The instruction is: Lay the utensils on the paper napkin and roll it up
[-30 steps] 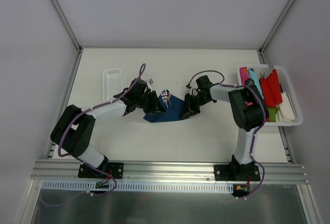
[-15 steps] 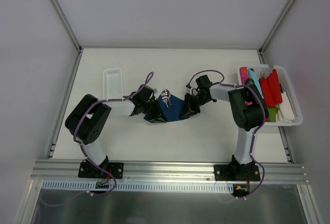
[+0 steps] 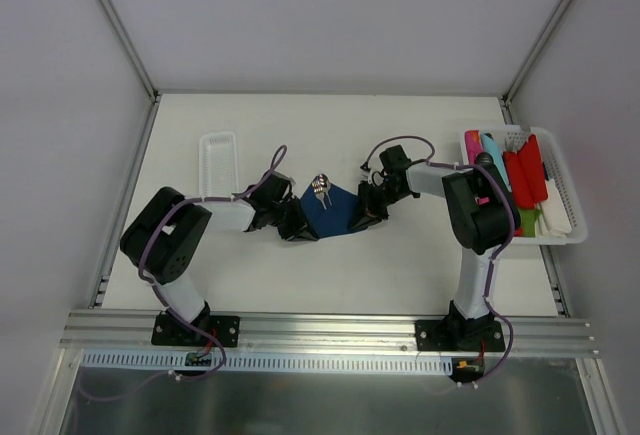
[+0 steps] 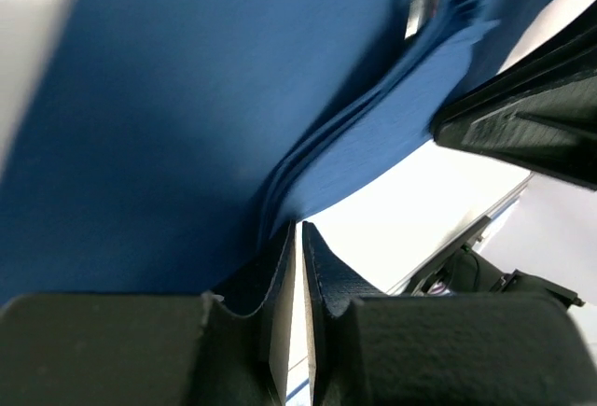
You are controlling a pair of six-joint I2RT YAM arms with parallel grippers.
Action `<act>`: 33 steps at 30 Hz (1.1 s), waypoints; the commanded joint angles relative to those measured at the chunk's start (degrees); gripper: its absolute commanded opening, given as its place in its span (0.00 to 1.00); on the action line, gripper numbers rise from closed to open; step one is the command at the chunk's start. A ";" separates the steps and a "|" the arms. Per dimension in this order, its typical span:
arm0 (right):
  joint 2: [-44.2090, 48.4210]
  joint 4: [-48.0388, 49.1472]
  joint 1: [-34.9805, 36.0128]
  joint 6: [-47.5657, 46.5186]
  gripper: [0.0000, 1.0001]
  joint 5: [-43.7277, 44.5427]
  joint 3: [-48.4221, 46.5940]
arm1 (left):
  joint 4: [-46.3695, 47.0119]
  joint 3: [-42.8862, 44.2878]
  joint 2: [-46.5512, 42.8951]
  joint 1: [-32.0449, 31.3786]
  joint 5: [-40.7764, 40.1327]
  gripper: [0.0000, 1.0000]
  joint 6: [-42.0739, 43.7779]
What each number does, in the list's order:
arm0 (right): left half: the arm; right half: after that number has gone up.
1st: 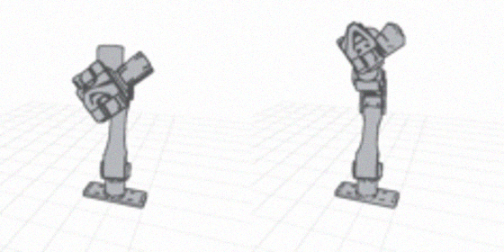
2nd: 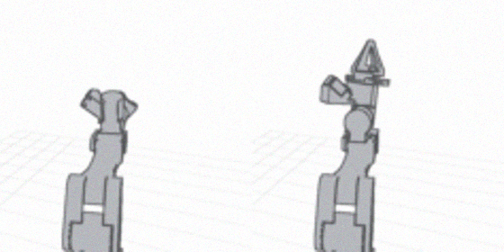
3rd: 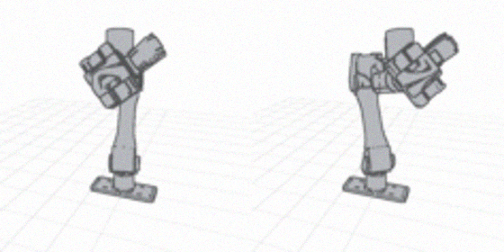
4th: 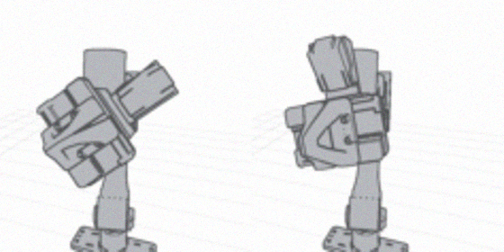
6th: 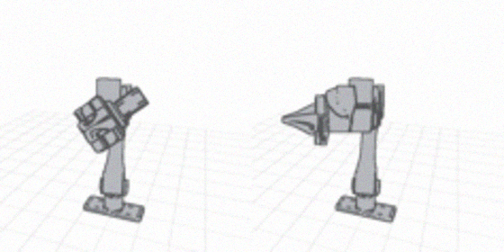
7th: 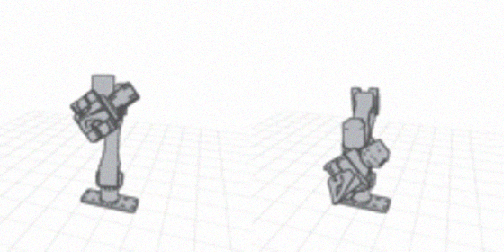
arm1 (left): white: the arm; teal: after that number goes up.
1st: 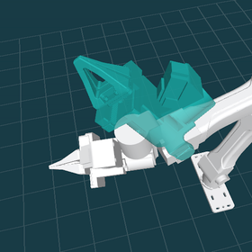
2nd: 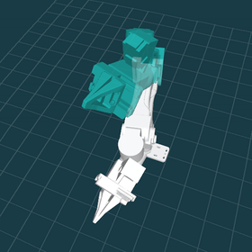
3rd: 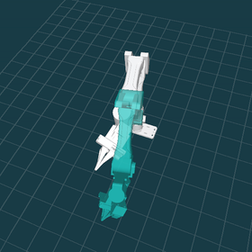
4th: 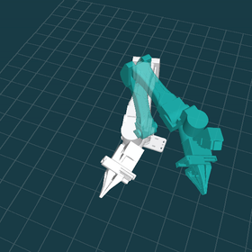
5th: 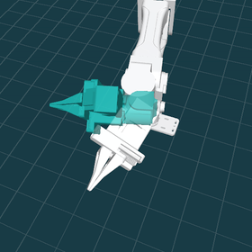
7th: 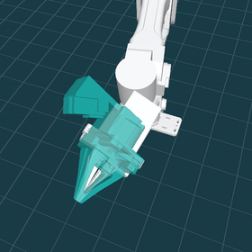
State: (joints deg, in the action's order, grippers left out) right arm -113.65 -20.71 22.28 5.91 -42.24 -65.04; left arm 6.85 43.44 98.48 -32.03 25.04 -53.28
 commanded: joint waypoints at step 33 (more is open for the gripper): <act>-2.98 -2.14 0.31 -2.40 0.13 7.26 -0.36 | -6.50 10.26 0.57 -4.36 -7.55 0.08 4.59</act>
State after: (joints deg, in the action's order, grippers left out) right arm -114.08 -21.50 22.37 5.74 -42.26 -65.58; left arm 0.67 52.31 98.78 -35.70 18.74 -47.59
